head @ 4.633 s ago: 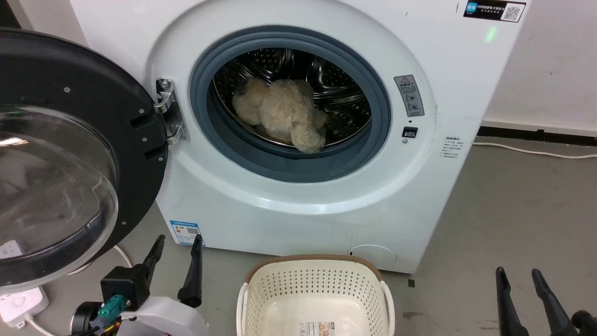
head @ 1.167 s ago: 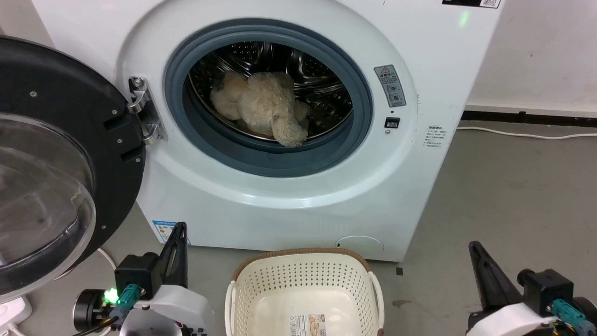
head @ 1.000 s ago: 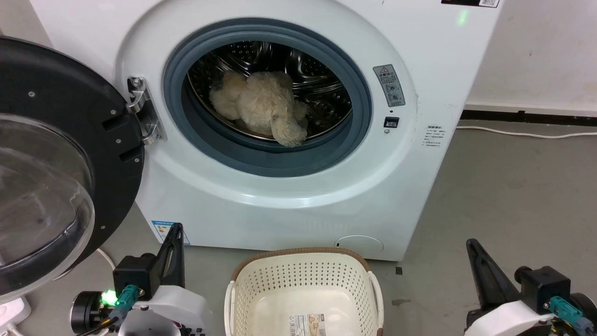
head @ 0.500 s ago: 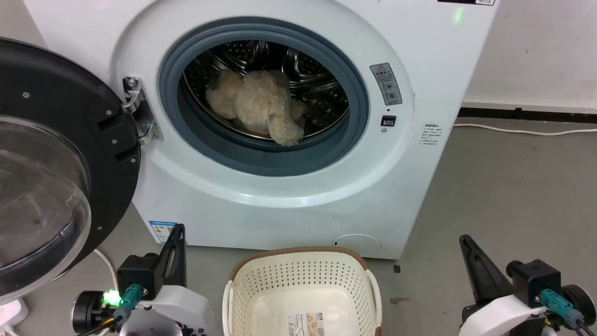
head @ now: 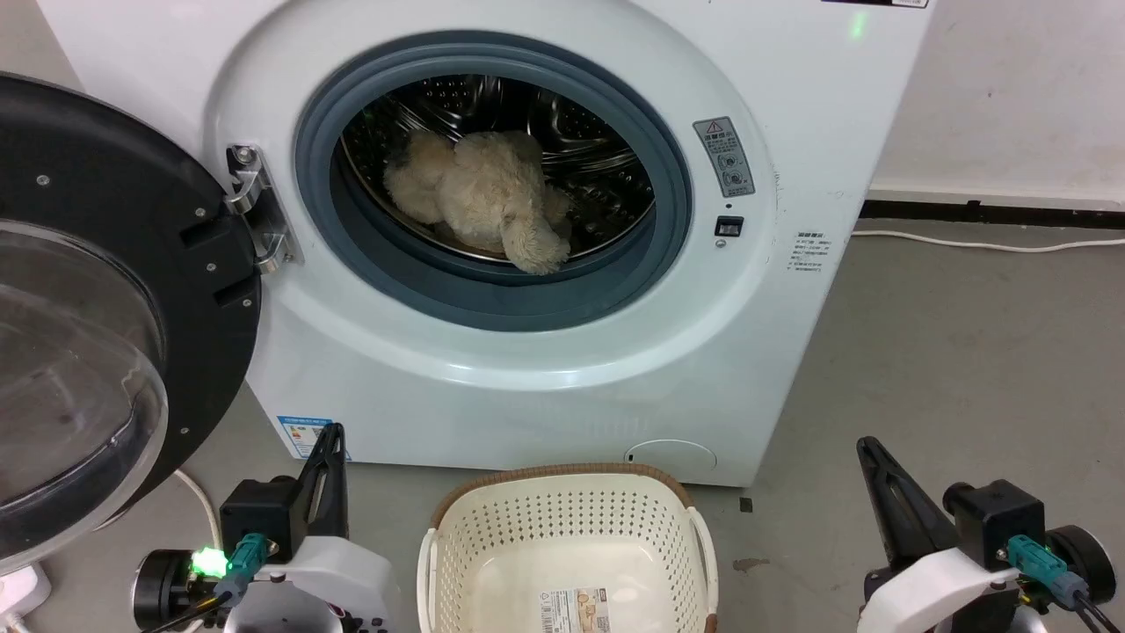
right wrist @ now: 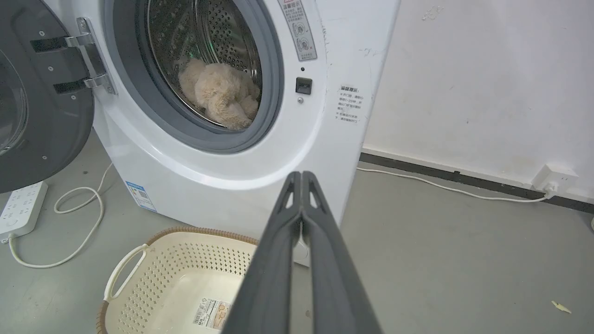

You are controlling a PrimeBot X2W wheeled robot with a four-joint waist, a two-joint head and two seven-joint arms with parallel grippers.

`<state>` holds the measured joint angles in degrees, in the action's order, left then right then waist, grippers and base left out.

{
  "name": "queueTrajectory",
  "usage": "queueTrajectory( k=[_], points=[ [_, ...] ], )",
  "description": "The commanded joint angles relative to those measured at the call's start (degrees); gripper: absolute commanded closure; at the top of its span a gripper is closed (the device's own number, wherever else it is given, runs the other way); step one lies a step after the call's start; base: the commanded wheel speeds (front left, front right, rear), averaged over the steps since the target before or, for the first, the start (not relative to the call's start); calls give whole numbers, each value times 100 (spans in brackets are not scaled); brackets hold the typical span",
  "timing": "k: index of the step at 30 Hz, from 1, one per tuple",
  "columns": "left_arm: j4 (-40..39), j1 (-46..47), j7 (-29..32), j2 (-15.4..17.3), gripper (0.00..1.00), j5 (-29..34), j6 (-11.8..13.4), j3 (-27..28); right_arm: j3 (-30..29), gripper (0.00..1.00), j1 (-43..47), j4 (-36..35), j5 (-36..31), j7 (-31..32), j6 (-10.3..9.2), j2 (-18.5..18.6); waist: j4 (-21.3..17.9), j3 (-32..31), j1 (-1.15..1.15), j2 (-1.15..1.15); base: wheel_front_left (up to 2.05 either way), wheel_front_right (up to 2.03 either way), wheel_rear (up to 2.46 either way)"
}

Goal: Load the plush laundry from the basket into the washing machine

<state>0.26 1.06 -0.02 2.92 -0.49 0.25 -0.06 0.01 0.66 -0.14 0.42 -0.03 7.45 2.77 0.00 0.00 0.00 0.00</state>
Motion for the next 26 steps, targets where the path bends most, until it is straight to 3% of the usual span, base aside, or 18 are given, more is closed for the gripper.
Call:
queueTrajectory(
  k=[1,26],
  points=[
    [-26,-106,2,-4,100,49,-25,6,-1,100,-66,14,-42,3,3,10,0,0,0,0,0,0,0],
    [-26,-106,2,-4,100,49,-25,6,-1,100,-66,14,-42,3,3,10,0,0,0,0,0,0,0]
  ],
)
